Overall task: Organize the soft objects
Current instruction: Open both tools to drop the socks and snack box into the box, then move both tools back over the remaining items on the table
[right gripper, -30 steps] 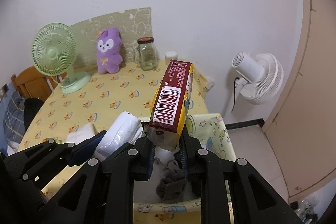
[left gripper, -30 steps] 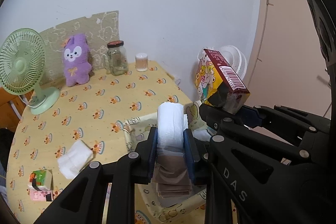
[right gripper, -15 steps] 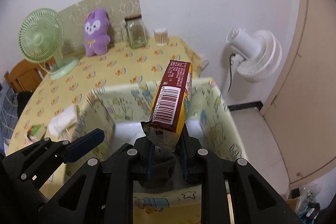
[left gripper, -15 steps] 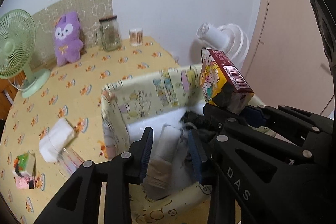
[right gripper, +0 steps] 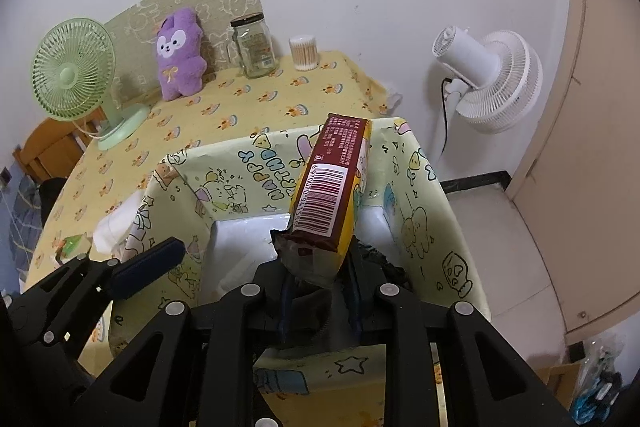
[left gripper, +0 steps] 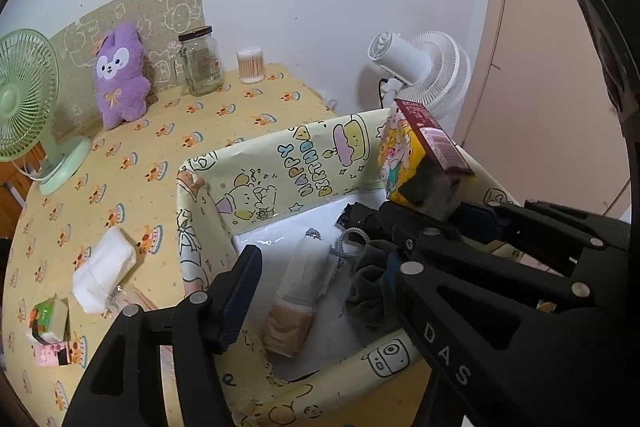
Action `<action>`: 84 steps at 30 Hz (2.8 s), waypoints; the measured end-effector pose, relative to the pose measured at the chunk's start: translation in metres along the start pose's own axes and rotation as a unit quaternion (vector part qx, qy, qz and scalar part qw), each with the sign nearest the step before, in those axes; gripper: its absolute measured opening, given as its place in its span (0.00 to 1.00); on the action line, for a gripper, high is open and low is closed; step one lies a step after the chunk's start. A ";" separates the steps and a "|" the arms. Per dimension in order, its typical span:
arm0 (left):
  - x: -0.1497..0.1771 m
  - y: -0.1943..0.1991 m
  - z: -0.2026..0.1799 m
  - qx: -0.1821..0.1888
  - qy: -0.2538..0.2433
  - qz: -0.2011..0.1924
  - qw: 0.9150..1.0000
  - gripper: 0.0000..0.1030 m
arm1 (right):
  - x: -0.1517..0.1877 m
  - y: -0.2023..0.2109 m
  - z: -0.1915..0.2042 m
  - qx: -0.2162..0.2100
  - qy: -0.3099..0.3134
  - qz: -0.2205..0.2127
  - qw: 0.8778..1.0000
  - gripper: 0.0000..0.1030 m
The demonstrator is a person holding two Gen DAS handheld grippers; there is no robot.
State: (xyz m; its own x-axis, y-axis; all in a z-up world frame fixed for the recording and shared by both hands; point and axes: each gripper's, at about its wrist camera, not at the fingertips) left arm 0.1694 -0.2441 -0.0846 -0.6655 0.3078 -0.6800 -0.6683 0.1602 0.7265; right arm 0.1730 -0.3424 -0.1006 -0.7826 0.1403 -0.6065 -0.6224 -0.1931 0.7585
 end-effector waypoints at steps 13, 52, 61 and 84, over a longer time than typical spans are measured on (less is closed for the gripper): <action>-0.001 -0.006 0.000 -0.039 -0.020 -0.004 0.999 0.67 | 0.000 -0.002 -0.011 0.066 -0.043 0.004 0.997 0.74; 0.003 0.073 0.050 -0.026 -0.005 -0.076 0.997 0.79 | -0.005 0.056 0.067 0.021 0.002 -0.089 0.996 1.00; 0.017 0.094 0.078 -0.037 0.009 -0.090 0.995 0.79 | 0.002 0.070 0.106 0.017 0.028 -0.099 0.995 1.00; 0.076 0.100 0.154 -0.076 0.061 -0.070 0.993 0.78 | 0.035 0.039 0.191 -0.041 0.061 -0.098 0.992 1.00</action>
State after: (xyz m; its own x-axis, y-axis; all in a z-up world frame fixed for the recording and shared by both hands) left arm 0.1032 -0.0602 -0.0482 -0.5914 0.1745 -0.7872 -0.7936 0.0471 0.6066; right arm 0.1193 -0.1593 -0.0470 -0.6368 0.0643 -0.7684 -0.7551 -0.2536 0.6045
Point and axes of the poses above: each gripper's, at about its wrist camera, not at the fingertips, and y roughly against the way its jaws point, z to its left, x to its underside, and after that the axes turned 9 degrees about -x, right-handed
